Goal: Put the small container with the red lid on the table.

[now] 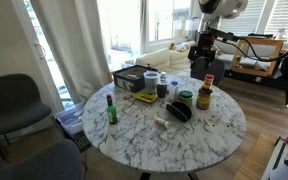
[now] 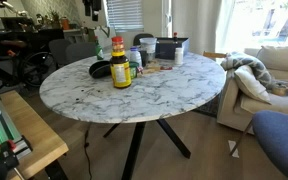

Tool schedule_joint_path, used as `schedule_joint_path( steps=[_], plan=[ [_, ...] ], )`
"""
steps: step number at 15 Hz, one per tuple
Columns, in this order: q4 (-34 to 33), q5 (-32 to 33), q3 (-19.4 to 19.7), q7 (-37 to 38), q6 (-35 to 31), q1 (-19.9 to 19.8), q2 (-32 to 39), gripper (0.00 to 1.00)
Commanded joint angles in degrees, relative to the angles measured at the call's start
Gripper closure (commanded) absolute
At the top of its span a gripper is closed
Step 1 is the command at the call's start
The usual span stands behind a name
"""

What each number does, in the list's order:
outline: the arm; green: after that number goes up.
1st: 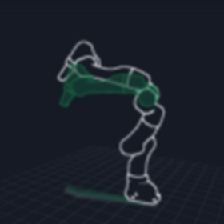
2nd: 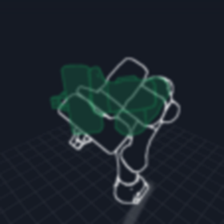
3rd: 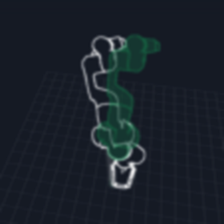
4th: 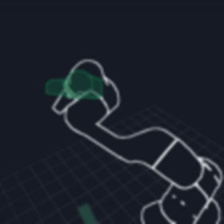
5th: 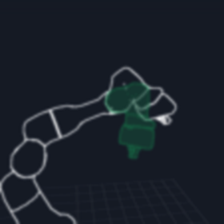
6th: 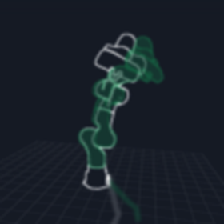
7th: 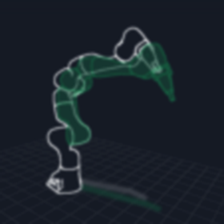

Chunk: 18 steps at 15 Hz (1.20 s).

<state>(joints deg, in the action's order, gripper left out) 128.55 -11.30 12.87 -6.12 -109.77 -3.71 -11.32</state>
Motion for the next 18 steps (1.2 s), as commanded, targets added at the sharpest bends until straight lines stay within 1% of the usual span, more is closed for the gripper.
schedule_joint_path(
  steps=[1, 6, 7, 9, 11, 13, 16, 17, 18],
  plan=[
    [-0.1, -0.3, -1.3, -0.2, 0.2, -1.4, 0.1, 0.0],
    [-0.1, -0.3, -1.3, -0.2, 0.2, -1.4, 0.1, 0.0],
    [0.4, 1.0, -1.5, 1.3, 0.0, -1.8, -0.4, 0.0],
    [1.8, 4.1, -1.7, 3.3, 2.3, -3.2, -2.2, 0.0],
    [2.8, 7.4, -2.0, 6.9, 4.9, -4.4, -3.0, 0.0],
    [3.8, 8.8, -1.8, 8.5, 5.7, -5.5, -4.0, 0.0],
    [4.9, 9.4, -1.2, 9.0, 4.7, -6.9, -5.6, 0.0],
    [2.6, 8.1, -1.4, 7.4, 4.8, -6.1, -3.1, 0.0],
    [2.8, 8.2, -1.4, 7.5, 4.8, -6.5, -3.5, 0.0]
  ],
)
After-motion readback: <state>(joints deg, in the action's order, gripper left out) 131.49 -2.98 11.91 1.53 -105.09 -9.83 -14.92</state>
